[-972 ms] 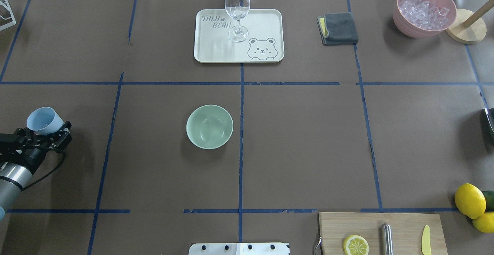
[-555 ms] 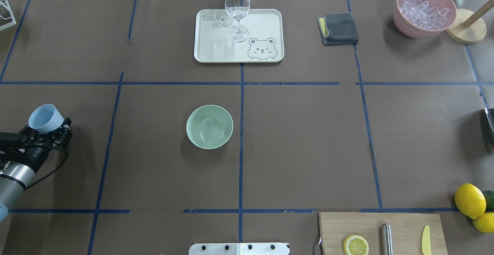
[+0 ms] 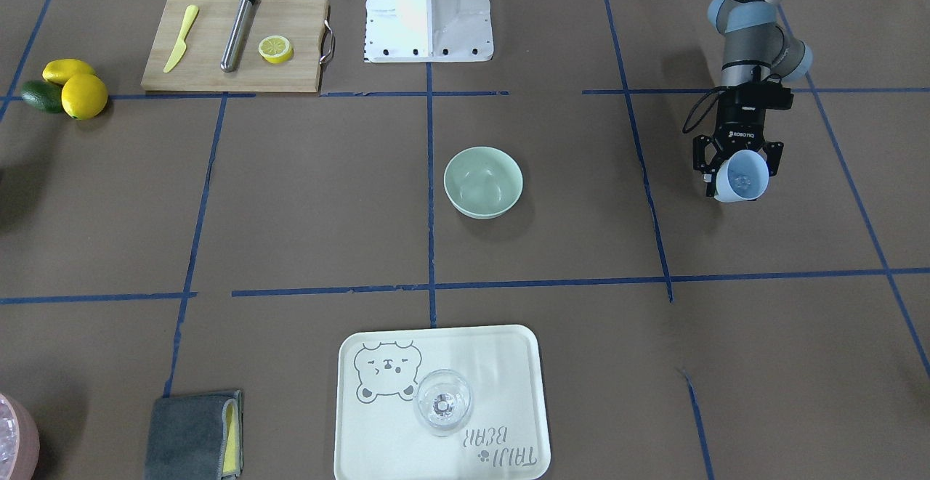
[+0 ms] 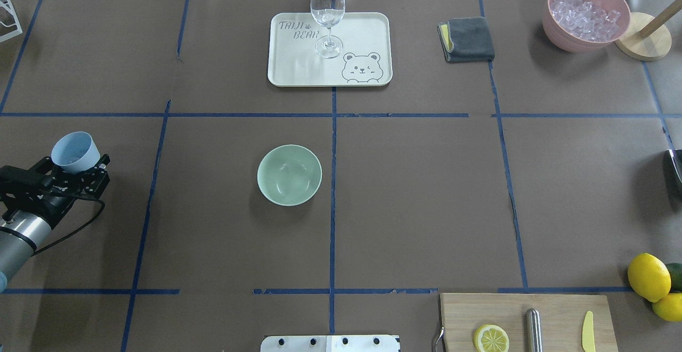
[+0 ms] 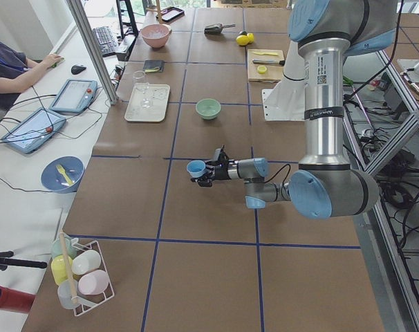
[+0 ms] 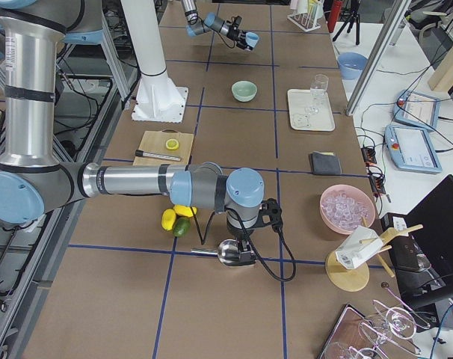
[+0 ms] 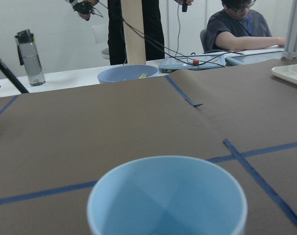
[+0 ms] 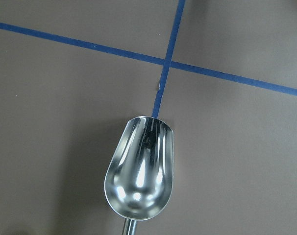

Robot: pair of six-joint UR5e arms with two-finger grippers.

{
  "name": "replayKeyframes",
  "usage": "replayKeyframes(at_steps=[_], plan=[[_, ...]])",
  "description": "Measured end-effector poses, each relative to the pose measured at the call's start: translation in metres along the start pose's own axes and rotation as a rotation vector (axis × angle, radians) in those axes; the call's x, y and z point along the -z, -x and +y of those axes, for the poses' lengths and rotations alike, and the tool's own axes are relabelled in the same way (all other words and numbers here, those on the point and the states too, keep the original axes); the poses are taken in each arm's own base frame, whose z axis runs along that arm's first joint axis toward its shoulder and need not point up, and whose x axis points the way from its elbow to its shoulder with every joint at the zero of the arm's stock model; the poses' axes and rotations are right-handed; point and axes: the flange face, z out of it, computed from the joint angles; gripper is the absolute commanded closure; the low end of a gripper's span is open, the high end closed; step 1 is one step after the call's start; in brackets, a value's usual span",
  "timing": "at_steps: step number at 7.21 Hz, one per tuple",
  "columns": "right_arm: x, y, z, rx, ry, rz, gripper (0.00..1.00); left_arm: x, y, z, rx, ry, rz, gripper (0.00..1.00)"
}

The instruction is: Pour ice into bowl

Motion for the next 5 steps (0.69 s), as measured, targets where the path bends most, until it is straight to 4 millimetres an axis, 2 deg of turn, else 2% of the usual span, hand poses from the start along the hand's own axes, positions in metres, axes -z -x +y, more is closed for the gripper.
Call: replayKeyframes(at_steps=[1, 2, 5], plan=[[0.0, 0.0, 0.0, 0.0, 0.0, 0.0, 0.0, -0.004, -0.012, -0.019, -0.074, -0.004, 0.042, 1.0], [0.0, 0.0, 0.001, -0.001, 0.001, 0.001, 0.0, -0.012, -0.034, -0.039, -0.175, -0.034, 0.077, 1.0], [-0.003, -0.006, 0.005, -0.015, 0.005, 0.0, 0.0, -0.042, -0.12, -0.097, -0.436, -0.165, 0.132, 1.0]])
